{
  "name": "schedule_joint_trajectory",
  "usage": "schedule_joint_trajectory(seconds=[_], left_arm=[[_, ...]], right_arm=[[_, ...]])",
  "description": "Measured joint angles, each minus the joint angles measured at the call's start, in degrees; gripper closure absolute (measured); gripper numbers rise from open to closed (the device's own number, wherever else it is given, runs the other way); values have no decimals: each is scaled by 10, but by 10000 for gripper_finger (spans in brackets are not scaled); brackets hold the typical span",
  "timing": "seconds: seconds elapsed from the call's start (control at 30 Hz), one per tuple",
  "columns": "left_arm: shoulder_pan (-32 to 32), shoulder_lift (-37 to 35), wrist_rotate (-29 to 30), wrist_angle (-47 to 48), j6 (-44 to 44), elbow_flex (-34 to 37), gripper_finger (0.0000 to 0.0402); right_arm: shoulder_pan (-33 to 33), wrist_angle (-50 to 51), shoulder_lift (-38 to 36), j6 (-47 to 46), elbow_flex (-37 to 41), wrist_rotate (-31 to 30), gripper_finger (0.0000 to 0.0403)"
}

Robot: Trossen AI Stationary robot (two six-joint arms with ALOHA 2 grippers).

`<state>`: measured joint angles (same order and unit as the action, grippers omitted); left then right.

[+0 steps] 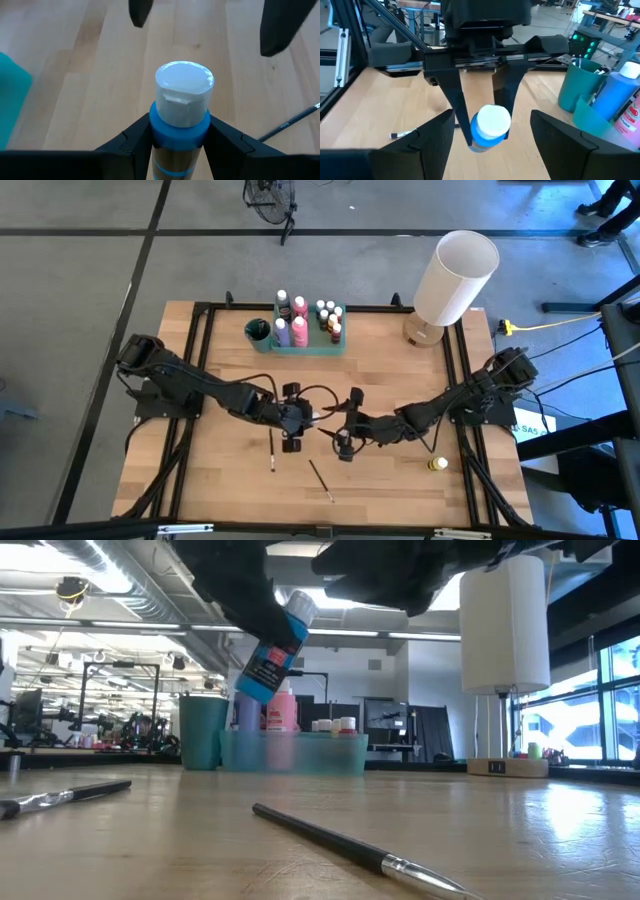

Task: Pick & Place Paint Supplies
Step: Put the small blue paint bottle into the green bin

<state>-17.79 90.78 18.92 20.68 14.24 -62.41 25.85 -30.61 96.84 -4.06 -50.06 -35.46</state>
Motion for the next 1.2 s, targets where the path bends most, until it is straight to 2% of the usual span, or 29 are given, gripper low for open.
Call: schedule_joint_trajectory(seconds=[0.7,1.2], left_arm=[[19,0,4,-65,-15,0,251],[20,0,-19,-88,-29,0,251]], right_arm=[[-12,7,0,15,0,3,138],[-20,9,0,15,0,18,140]])
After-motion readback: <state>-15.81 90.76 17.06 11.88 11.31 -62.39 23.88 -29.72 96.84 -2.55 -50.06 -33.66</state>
